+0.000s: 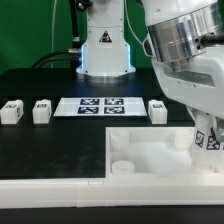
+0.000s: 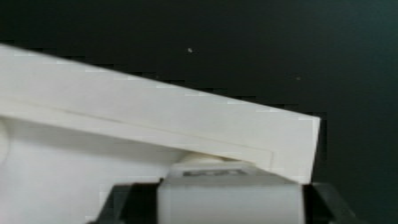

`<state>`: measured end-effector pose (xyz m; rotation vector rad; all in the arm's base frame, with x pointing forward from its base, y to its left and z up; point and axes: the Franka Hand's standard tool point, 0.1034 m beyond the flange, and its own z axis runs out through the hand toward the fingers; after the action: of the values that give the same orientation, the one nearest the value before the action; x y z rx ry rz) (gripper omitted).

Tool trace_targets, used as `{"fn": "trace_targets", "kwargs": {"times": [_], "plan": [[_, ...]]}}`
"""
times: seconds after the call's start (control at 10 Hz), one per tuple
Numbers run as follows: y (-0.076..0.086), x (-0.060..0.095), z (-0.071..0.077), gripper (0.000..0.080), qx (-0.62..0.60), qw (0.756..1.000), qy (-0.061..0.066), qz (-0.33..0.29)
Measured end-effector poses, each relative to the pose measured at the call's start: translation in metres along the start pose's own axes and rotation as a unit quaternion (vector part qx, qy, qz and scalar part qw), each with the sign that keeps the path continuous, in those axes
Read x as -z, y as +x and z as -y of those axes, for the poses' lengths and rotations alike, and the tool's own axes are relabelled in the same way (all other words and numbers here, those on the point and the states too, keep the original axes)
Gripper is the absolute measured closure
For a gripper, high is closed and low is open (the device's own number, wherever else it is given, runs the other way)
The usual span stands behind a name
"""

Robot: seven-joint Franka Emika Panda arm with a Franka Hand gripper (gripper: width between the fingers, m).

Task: Assemble one leg

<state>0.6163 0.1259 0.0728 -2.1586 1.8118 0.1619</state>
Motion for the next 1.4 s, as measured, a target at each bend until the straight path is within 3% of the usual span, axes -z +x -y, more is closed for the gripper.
{"fn": "trace_targets", "kwargs": {"times": [0.1, 0.2, 0.3, 0.4, 0.5, 0.6, 0.9, 1.2, 1.4], "plan": [[0.000, 0.000, 0.000, 0.0504, 0.007, 1.000, 0.000, 0.000], [0.000, 0.000, 0.000, 0.0425, 0.013, 1.000, 0.000, 0.000], [0.000, 0.000, 0.000, 0.0288, 0.043, 0.999, 0.000, 0.000], [0.000, 0.001, 0.000, 0.0288, 0.113, 0.993, -0.013, -0.003], [-0.002, 0.004, 0.004, 0.0180, 0.205, 0.978, -0.024, -0.018], [-0.008, 0.003, 0.006, 0.0159, 0.284, 0.958, -0.031, -0.028], [-0.008, 0.002, 0.005, 0.0151, 0.430, 0.902, -0.035, -0.021], [0.007, 0.003, 0.007, 0.0151, 0.584, 0.810, -0.042, -0.022], [0.009, 0.000, 0.005, 0.0151, 0.628, 0.777, -0.043, -0.018]]}}
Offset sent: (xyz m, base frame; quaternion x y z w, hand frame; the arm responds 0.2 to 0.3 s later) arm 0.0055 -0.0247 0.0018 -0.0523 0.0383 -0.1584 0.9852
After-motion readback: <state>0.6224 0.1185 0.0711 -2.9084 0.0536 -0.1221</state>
